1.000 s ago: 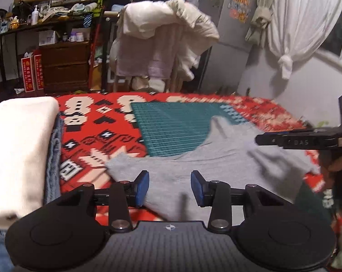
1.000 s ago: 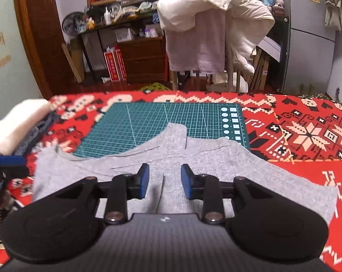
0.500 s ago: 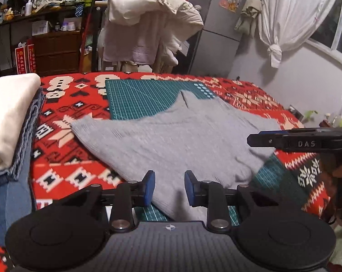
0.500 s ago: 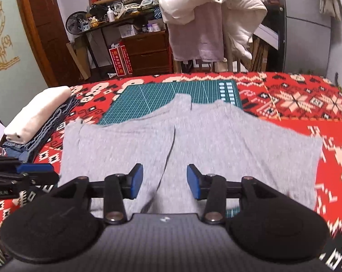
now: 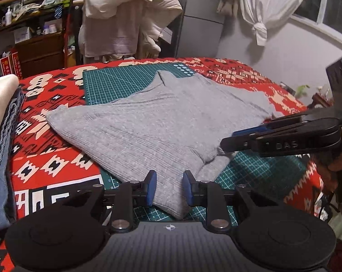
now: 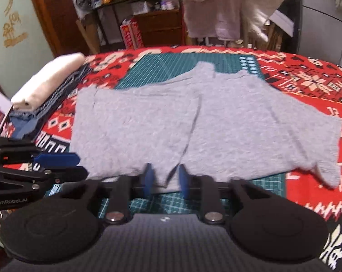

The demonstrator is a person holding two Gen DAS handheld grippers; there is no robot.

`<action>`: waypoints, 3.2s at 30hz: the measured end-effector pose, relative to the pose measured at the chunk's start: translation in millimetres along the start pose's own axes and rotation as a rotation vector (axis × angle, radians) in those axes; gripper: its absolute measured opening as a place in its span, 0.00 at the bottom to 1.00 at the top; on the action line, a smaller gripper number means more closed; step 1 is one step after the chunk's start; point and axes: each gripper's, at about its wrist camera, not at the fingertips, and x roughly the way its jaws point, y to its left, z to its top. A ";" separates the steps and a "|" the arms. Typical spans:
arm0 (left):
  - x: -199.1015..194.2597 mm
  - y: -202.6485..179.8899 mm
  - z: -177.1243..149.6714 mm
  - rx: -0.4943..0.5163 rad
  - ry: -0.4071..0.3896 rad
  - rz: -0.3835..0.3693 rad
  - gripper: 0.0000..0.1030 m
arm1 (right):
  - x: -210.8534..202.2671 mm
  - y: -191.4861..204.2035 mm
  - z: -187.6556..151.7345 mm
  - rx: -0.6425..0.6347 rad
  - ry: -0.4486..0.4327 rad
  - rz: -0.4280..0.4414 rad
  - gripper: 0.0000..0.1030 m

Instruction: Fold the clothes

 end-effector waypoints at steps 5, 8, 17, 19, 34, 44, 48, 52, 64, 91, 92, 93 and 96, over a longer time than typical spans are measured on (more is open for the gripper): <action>1.5 -3.6 -3.3 0.035 0.011 0.017 0.24 | -3.3 10.6 -2.1 -0.074 -0.013 -0.062 0.03; 2.2 -5.1 -3.4 0.047 0.012 0.024 0.24 | -6.4 5.7 -1.8 -0.054 -0.017 -0.075 0.03; -12.2 -2.6 -2.3 -0.026 -0.002 0.009 0.24 | -15.4 -2.0 -2.2 -0.026 -0.030 -0.081 0.11; -15.5 -3.1 -1.9 -0.037 -0.009 0.007 0.24 | -18.6 3.3 0.5 -0.038 -0.050 -0.063 0.11; -14.9 -1.8 -16.6 -0.092 0.001 -0.005 0.24 | 21.5 52.1 8.8 -0.158 -0.004 0.091 0.09; -29.4 -5.3 -25.7 -0.076 -0.021 -0.025 0.15 | -6.2 54.5 3.2 -0.194 -0.022 0.126 0.09; -29.4 -10.2 -25.0 -0.036 -0.032 -0.020 0.14 | -1.8 69.9 10.7 -0.206 -0.022 0.199 0.03; -24.2 -9.4 -27.0 -0.030 -0.008 -0.028 0.09 | 11.9 81.7 10.6 -0.230 0.022 0.234 0.01; -37.2 13.6 -28.2 -0.165 -0.011 -0.087 0.06 | 9.7 75.4 14.3 -0.204 0.065 0.255 0.02; 1.6 145.8 11.2 -0.761 -0.095 0.063 0.06 | 140.0 141.2 124.6 -0.314 0.113 0.225 0.02; 2.2 146.6 10.7 -0.767 -0.096 0.062 0.06 | 143.1 142.5 122.6 -0.319 0.114 0.222 0.02; 3.4 147.5 10.3 -0.773 -0.095 0.061 0.06 | 145.9 143.6 120.3 -0.324 0.113 0.220 0.02; 3.2 149.6 8.1 -0.787 -0.095 0.058 0.06 | 144.9 145.3 120.4 -0.328 0.117 0.210 0.02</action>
